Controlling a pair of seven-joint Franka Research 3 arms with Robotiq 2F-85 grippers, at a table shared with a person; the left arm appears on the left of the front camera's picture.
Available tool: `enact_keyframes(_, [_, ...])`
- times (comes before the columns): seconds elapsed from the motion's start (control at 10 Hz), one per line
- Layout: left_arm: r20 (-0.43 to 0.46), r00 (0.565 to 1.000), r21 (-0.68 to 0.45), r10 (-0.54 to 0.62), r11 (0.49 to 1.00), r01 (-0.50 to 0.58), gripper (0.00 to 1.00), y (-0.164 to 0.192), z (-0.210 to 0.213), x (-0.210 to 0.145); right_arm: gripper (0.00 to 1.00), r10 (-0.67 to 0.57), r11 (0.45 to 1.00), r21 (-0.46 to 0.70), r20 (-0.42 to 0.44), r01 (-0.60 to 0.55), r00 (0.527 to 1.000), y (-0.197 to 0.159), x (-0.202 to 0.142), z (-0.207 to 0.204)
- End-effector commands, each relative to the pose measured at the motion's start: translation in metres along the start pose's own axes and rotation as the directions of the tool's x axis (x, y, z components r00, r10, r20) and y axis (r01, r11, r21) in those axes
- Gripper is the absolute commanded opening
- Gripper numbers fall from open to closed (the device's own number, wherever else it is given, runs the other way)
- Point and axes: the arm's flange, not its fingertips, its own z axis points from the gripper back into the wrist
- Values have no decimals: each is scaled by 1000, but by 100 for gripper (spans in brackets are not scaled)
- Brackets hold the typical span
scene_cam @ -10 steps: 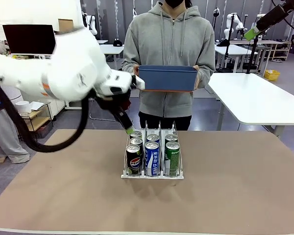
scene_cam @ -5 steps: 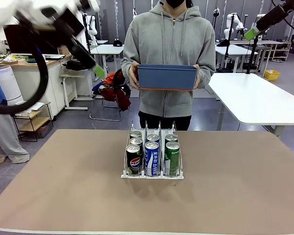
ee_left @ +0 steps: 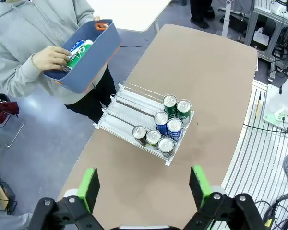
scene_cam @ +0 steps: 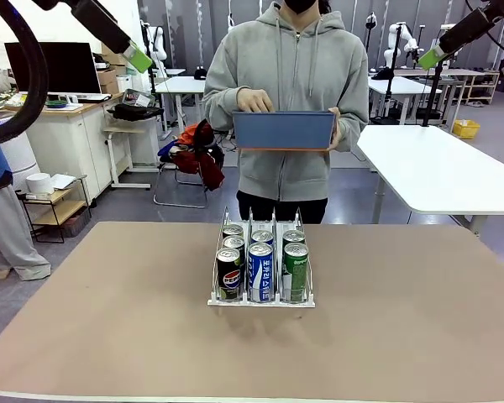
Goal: Fill the beverage cans into the dispenser.
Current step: Pick up the Ionic drink handed by the human.
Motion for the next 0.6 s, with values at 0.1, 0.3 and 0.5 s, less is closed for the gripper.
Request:
enact_keyframes(0.1, [5, 1000, -7, -4, 1000, 4, 100, 0, -3, -4, 100, 1, 1000, 3, -2, -1, 1000, 1, 0, 0])
enact_keyframes(0.3, [5, 1000, -7, -4, 1000, 4, 100, 0, -3, -4, 100, 1, 1000, 3, -2, -1, 1000, 1, 0, 0])
enact_keyframes(0.5, [5, 1000, -7, -4, 1000, 4, 100, 0, -3, -4, 100, 1, 1000, 3, -2, -1, 1000, 1, 0, 0])
